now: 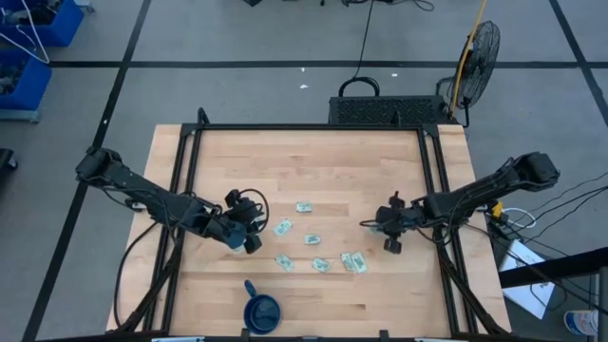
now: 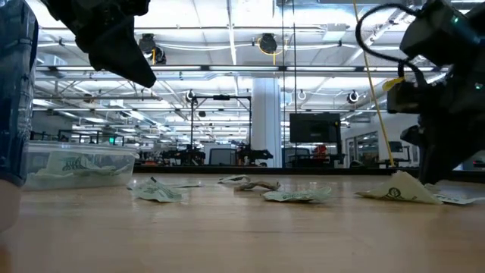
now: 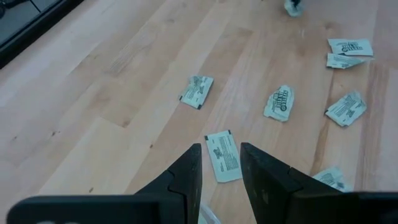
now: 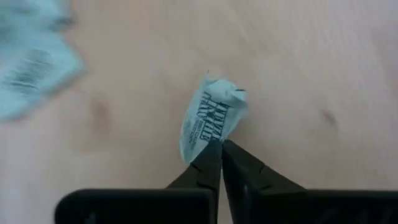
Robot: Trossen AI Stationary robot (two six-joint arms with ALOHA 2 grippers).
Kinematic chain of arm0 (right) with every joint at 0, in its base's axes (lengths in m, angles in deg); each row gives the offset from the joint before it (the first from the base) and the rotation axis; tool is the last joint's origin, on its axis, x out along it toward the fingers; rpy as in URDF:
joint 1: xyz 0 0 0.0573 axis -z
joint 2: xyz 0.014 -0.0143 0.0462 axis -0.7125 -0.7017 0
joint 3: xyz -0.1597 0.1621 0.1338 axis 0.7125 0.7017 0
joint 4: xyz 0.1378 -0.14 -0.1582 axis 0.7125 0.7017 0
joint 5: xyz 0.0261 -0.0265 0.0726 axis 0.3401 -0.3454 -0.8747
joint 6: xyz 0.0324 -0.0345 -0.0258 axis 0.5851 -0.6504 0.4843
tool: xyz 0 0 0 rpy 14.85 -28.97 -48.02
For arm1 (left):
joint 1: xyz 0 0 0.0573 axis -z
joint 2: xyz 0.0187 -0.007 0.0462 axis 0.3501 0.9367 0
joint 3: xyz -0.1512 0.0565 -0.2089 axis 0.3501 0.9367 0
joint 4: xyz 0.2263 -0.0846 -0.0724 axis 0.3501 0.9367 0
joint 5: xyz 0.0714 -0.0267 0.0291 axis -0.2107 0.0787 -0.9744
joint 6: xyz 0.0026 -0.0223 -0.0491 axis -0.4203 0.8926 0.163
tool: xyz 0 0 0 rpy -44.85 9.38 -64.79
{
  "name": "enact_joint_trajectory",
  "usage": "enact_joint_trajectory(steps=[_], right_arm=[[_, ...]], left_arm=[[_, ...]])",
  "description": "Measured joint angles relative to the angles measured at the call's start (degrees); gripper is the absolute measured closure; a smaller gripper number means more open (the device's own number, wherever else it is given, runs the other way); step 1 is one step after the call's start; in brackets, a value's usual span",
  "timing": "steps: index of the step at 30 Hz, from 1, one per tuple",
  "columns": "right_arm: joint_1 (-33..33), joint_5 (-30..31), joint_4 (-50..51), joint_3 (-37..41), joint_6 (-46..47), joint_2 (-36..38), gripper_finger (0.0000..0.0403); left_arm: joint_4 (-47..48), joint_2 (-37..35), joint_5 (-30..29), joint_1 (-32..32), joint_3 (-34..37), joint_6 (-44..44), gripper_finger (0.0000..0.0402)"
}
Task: Pick and place Stevia / Truvia into bins
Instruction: Put the stevia packet into the transparent container
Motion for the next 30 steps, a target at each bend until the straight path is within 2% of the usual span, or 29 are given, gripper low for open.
enact_joint_trajectory(steps=[6,11,13,17,21,26,30], right_arm=[[-0.04,0.56,-15.36,-0.01,-6.01,0.04,0.0400],[0.29,7.84,-27.89,-0.08,-14.14,-0.09,0.0402],[0.81,8.63,-30.69,-0.55,-17.06,-1.00,0.0402],[0.74,9.00,-23.84,-1.75,-20.02,-2.51,0.0402],[-0.73,6.04,-15.95,-1.74,-15.01,-2.49,0.0390],[-3.84,-0.04,-15.63,-1.74,-11.37,-2.48,0.0337],[-4.93,2.24,-17.14,-1.74,-13.32,-2.53,0.0281]], left_arm=[[-0.49,0.00,-0.14,0.00,0.02,-0.85,0.0286],[-6.39,0.00,-0.57,-0.29,0.02,-7.92,0.0286],[-10.12,0.00,-0.58,-0.76,0.02,-10.95,0.0286],[-14.75,0.00,0.24,-1.70,0.02,-14.81,0.0286],[-13.93,0.00,0.52,-1.81,0.02,-15.08,0.0286],[-12.19,0.00,0.59,-1.81,0.19,-14.58,0.0286],[-12.28,0.00,0.61,-1.81,0.39,-14.15,0.0286]])
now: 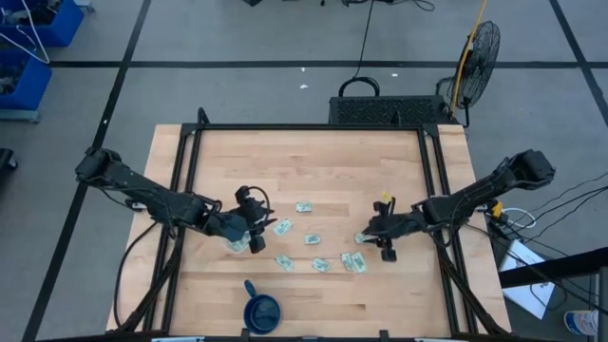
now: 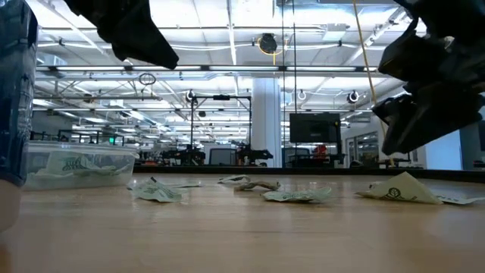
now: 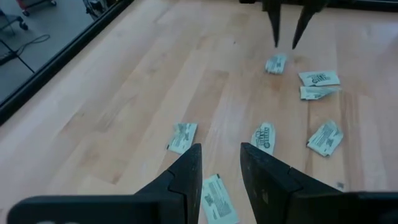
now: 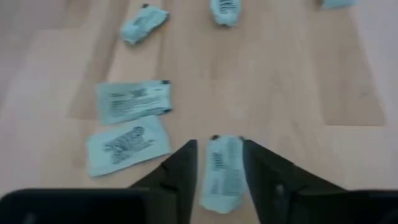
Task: Pick and place Stevia / Truvia into bins
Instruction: Put the stevia packet into the transparent container
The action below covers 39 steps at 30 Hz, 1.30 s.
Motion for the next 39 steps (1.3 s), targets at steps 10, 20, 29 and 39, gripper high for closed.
enact_joint_trajectory(steps=[10,20,29,39], right_arm=[[0.02,3.84,-16.33,8.02,-0.06,-6.95,0.0187],[0.21,2.50,-22.86,11.85,3.83,-10.15,0.0227],[1.84,-0.54,-28.30,12.02,0.35,-10.34,0.0367],[4.59,1.00,-41.04,10.39,-7.59,-10.32,0.0393]], left_arm=[[0.19,0.00,0.03,0.00,0.00,0.18,0.0286],[0.33,0.00,-0.01,-0.08,0.00,0.20,0.0286],[0.35,0.00,-0.41,-1.18,0.00,-0.02,0.0286],[-3.62,0.00,-0.49,-3.42,0.00,-1.35,0.0286]])
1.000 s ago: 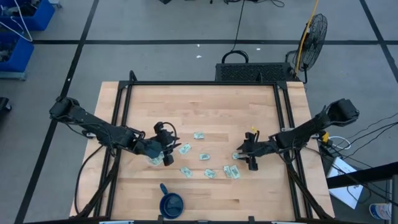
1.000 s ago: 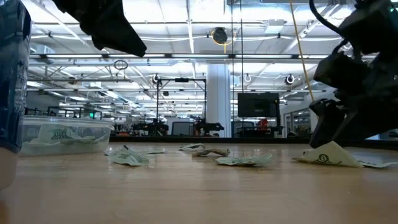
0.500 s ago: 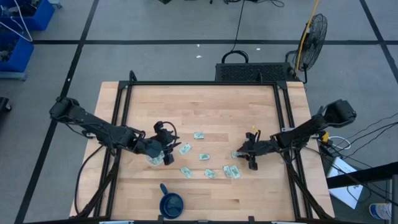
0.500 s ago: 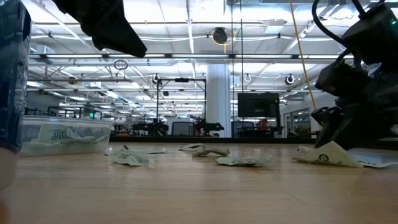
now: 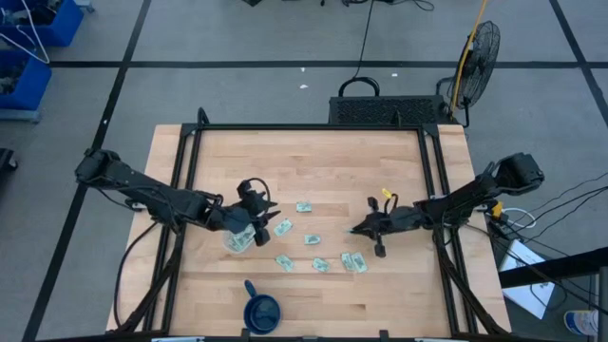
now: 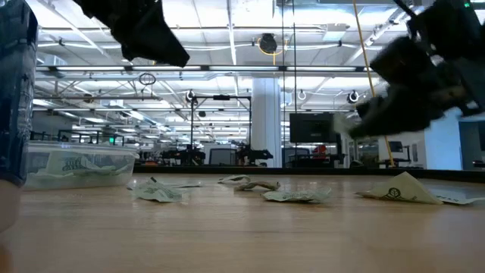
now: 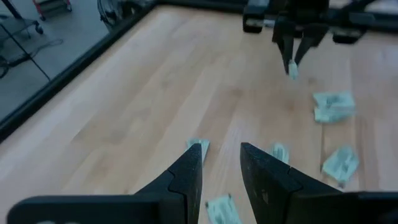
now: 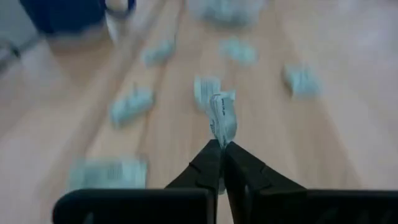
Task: Pick and place Stevia / Truvia into bins
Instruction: Put the stevia packet into the transparent container
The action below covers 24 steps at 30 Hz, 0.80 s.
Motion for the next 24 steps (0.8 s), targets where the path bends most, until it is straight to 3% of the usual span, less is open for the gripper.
enact_joint_trajectory(steps=[5,11,24], right_arm=[[2.54,0.06,-0.86,-4.09,-7.61,0.02,0.0399],[5.66,-0.11,-3.70,-8.19,-15.28,-1.91,0.0388],[9.02,-0.20,-13.53,-9.07,-17.96,-6.56,0.0379]], left_arm=[[-6.90,0.00,0.11,-1.90,0.00,-0.11,0.0286],[-14.68,2.34,5.01,-4.83,0.02,-0.54,0.0286],[-39.43,18.76,14.09,-7.81,-0.18,-12.01,0.0286]])
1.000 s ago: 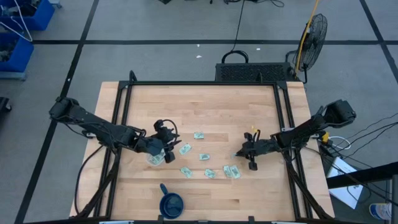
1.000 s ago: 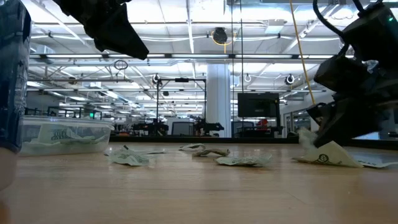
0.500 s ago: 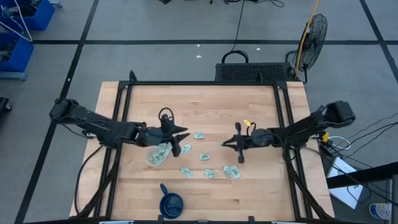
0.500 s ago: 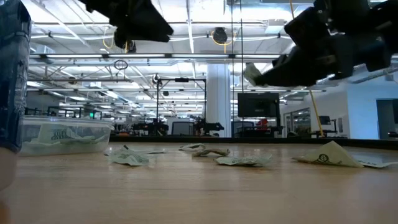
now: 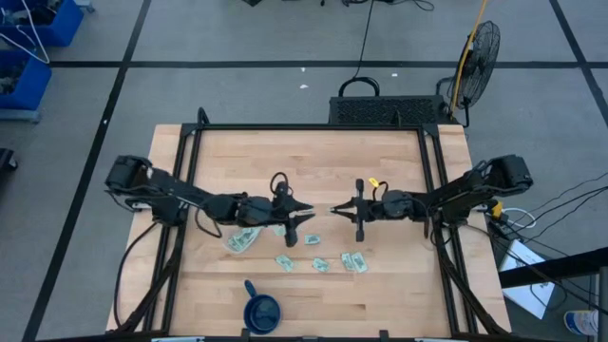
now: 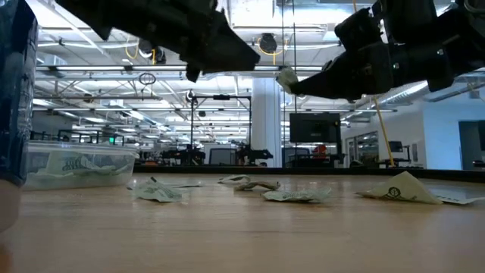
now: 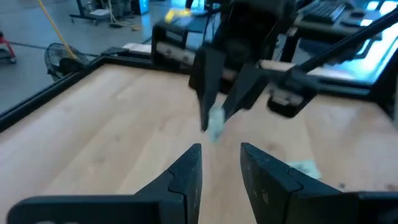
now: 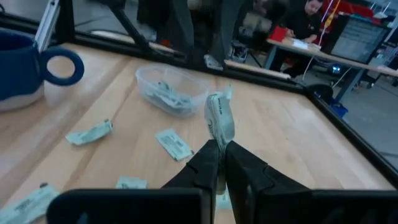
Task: Pick and place Stevia / Truvia into bins
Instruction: Put the stevia packet into the transparent container
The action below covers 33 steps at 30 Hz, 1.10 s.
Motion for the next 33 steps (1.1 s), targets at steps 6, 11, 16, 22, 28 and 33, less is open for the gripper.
enact_joint_trajectory(steps=[6,11,16,22,28,33], right_arm=[[0.00,-0.02,-1.33,-0.04,0.00,0.04,0.0380],[0.00,0.00,-1.73,-0.04,-0.42,0.07,0.0380],[0.00,-0.02,-2.12,-0.04,-0.42,0.07,0.0380],[0.00,-0.02,-2.00,-0.04,-0.42,0.07,0.0379],[-0.02,-0.02,-1.90,-0.01,-0.42,0.07,0.0380],[-0.04,-0.23,-2.04,0.03,-1.45,0.11,0.0371]], left_arm=[[-8.69,5.41,1.99,-1.79,-0.62,-2.00,0.0286],[-9.09,9.55,3.91,-2.26,-4.49,-3.77,0.0286],[-8.27,12.17,3.78,-2.21,-7.62,-6.38,0.0286],[-7.67,12.16,2.88,-2.28,-8.06,-6.60,0.0287],[-5.11,12.16,2.84,-2.45,-8.04,-6.55,0.0327],[-5.21,12.15,2.80,-2.60,-8.03,-6.55,0.0387]])
